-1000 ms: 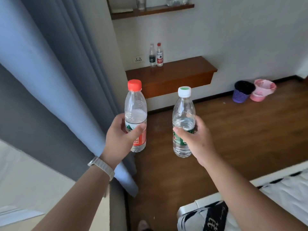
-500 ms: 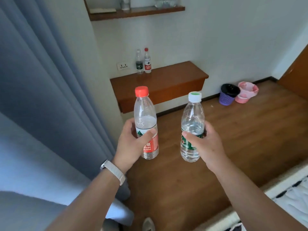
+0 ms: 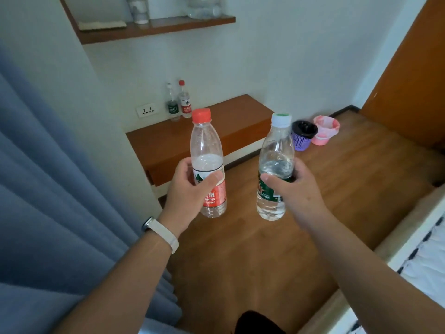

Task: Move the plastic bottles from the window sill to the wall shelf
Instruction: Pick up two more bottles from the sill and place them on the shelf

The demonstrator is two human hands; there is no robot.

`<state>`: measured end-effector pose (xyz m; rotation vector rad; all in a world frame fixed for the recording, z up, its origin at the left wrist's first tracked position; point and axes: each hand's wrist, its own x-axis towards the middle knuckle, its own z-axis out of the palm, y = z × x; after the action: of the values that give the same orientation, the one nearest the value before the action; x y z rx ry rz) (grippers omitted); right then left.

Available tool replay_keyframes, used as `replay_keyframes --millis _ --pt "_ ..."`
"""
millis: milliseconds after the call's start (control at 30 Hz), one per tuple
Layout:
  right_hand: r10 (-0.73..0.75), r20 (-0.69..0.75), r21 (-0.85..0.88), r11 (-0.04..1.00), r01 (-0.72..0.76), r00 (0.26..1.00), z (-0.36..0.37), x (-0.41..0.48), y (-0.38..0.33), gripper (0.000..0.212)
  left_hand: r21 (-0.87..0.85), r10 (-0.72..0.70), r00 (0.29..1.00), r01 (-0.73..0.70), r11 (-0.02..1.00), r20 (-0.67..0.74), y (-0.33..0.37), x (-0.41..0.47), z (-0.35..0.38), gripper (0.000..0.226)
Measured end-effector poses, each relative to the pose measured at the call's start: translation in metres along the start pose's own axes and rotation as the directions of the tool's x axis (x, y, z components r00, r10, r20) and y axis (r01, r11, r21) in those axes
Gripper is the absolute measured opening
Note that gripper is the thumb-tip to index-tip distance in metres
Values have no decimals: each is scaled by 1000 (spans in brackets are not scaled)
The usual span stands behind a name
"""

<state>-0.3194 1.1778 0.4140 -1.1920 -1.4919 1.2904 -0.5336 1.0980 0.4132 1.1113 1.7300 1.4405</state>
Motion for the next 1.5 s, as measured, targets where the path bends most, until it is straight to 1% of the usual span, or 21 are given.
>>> replay_keyframes --millis 133,233,333,433,533,667,733,800,933,1067,1200,1367,1500 --pt "17 -53 -13 1000 -18 998 -14 24 5 64 32 20 997 -23 999 76 -1 24 19 58" --pt "17 -72 -7 1000 -17 997 -25 52 8 57 86 45 990 -56 995 131 -1 47 39 57" --pt "20 -78 12 1000 -19 997 -40 88 14 48 107 41 990 -56 993 137 1 77 64 55" --pt "25 -72 31 999 -23 997 -59 131 21 51 118 17 989 -34 992 146 8 113 96 56" --pt "27 -68 34 999 -25 997 -84 173 27 60 141 9 987 -32 990 162 21 151 139 56" --pt "15 -93 46 999 -11 996 -127 222 31 55 121 24 986 -44 992 164 40 192 192 58" --pt "20 -120 45 999 -15 993 -146 245 29 55 158 31 984 -59 986 174 50 208 213 56" --pt "18 -146 34 999 -13 989 -160 266 24 55 195 44 982 -80 978 183 58 222 227 53" --pt "3 -160 41 999 4 987 -180 297 20 57 183 40 984 -72 981 173 73 248 249 46" --pt "18 -129 51 999 -11 991 -188 317 27 57 156 20 983 -49 987 185 78 276 269 48" --pt "61 -111 40 998 -57 992 -186 340 41 53 129 5 982 -29 991 187 67 300 282 62" --pt "93 -114 8 996 -92 989 -173 384 53 49 117 -53 983 33 993 175 39 349 285 60" --pt "102 -107 -33 994 -106 989 -156 435 58 48 76 -38 984 25 997 175 23 403 283 65"
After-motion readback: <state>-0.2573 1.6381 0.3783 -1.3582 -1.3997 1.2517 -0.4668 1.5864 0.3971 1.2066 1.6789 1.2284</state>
